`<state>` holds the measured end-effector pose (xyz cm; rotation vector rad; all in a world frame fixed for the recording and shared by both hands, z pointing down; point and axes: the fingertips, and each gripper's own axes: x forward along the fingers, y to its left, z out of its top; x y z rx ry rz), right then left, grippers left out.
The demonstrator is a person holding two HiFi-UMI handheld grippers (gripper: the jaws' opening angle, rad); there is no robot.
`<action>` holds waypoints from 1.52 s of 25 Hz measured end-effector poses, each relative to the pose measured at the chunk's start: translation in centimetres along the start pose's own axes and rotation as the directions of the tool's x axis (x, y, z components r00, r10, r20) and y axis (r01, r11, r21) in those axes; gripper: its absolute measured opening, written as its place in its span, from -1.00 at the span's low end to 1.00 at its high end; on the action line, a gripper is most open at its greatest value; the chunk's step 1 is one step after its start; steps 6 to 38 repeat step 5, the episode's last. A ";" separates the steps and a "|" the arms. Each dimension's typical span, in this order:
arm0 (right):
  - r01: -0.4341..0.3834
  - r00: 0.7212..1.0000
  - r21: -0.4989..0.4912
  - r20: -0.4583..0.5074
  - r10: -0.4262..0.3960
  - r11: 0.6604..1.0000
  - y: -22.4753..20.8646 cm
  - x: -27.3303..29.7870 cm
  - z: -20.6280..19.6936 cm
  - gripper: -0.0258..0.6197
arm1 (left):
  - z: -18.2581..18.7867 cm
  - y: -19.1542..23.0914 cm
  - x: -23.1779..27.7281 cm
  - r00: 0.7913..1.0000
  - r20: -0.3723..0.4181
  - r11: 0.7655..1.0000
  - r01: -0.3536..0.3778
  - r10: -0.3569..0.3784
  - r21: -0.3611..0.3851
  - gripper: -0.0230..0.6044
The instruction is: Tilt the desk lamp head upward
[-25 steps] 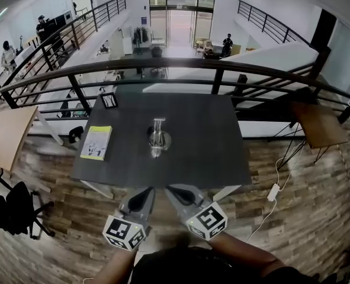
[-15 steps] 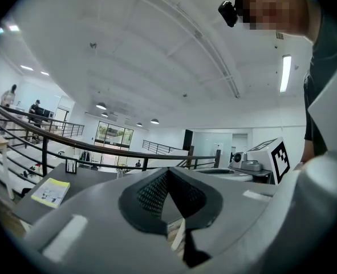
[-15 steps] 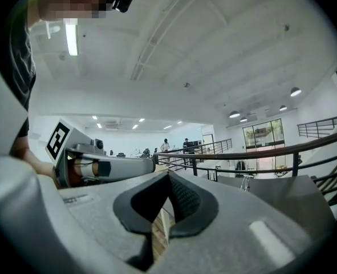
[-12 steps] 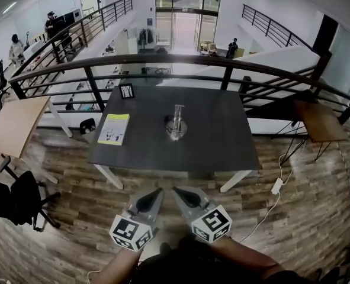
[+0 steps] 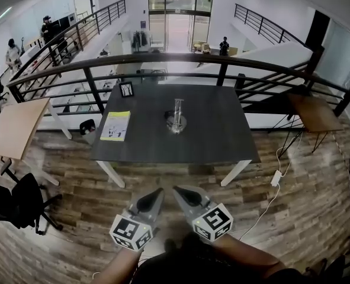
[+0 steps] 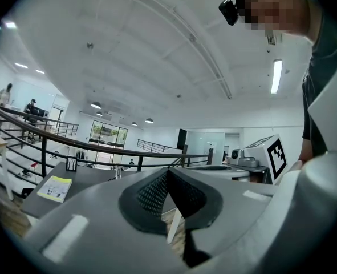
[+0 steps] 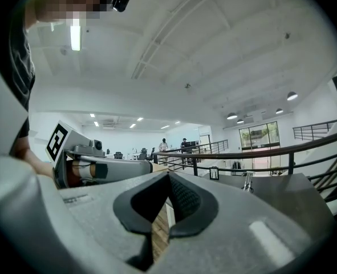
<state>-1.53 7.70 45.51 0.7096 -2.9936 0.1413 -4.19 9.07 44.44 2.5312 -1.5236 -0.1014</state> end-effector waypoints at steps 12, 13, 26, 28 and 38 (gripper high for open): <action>0.010 1.000 -0.005 0.007 -0.010 1.000 0.7 -0.3 -0.1 -0.92 | -0.2 -0.3 -0.5 1.000 0.004 1.000 0.015 -0.015 0.003 -0.92; 0.010 1.000 -0.005 0.007 -0.010 1.000 0.7 -0.3 -0.1 -0.92 | -0.2 -0.3 -0.5 1.000 0.004 1.000 0.015 -0.015 0.003 -0.92; 0.010 1.000 -0.005 0.007 -0.010 1.000 0.7 -0.3 -0.1 -0.92 | -0.2 -0.3 -0.5 1.000 0.004 1.000 0.015 -0.015 0.003 -0.92; 0.010 1.000 -0.005 0.007 -0.010 1.000 0.7 -0.3 -0.1 -0.92 | -0.2 -0.3 -0.5 1.000 0.004 1.000 0.015 -0.015 0.003 -0.92; 0.010 1.000 -0.005 0.007 -0.010 1.000 0.7 -0.3 -0.1 -0.92 | -0.2 -0.3 -0.5 1.000 0.004 1.000 0.015 -0.015 0.003 -0.92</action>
